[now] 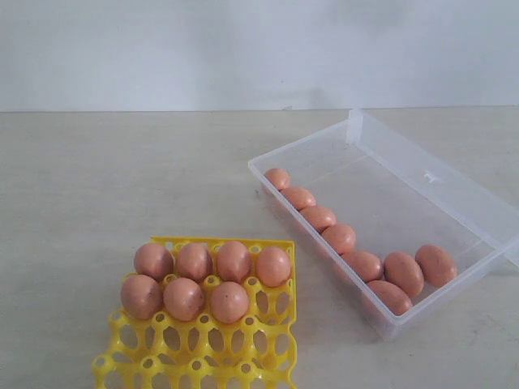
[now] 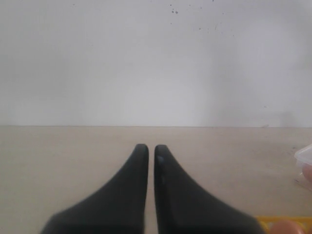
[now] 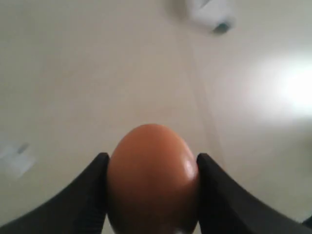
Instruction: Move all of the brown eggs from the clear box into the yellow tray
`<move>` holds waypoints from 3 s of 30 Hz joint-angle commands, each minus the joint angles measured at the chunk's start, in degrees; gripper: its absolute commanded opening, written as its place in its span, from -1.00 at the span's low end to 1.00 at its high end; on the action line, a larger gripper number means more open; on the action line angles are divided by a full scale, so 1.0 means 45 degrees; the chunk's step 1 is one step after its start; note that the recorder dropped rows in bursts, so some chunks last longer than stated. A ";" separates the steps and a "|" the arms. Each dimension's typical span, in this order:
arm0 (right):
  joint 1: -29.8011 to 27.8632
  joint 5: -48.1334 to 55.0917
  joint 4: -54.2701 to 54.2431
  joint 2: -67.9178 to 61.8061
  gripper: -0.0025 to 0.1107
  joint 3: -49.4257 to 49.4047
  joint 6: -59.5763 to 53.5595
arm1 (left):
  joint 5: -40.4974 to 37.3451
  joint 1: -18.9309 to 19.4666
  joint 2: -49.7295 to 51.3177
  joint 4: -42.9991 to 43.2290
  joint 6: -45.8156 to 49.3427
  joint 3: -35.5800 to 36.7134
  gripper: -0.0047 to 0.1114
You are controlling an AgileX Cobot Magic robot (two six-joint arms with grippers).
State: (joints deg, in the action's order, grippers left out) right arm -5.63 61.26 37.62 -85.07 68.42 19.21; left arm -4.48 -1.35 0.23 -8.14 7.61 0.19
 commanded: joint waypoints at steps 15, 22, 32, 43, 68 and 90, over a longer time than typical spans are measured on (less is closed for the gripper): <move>0.1989 -0.2239 -3.0570 -0.0033 -0.96 -0.4109 -3.1285 | 0.0043 0.0018 -0.0051 -0.0044 -0.0083 -0.0042 -0.85; 0.3989 -0.4777 -2.9448 -0.0265 -0.96 -0.4261 -3.1314 | 0.0043 0.0018 -0.0051 -0.0044 -0.0083 -0.0042 -0.85; 0.4787 -0.2713 -3.0570 -0.3077 -0.96 -0.5579 -3.1314 | 0.0043 0.0018 -0.0051 -0.0044 -0.0083 -0.0042 -0.85; 0.4795 -0.4686 -3.0570 -0.3597 -0.96 -0.5450 -3.1314 | 0.0043 0.0018 -0.0051 -0.0044 -0.0083 -0.0042 -0.85; 0.4795 -1.6774 -2.4288 -0.1377 -0.96 -0.2786 -3.0736 | 0.0018 0.0018 -0.0051 -0.0044 -0.0083 -0.0042 -0.85; 0.1650 -1.8752 -2.2928 -0.0183 -0.96 -0.4316 -1.6237 | 0.0031 0.0018 -0.0051 -0.0044 -0.0083 -0.0042 -0.85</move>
State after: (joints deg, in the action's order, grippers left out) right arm 1.94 -25.41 -84.50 -87.26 49.04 -83.34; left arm -4.48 -1.35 0.23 -8.14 7.61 0.19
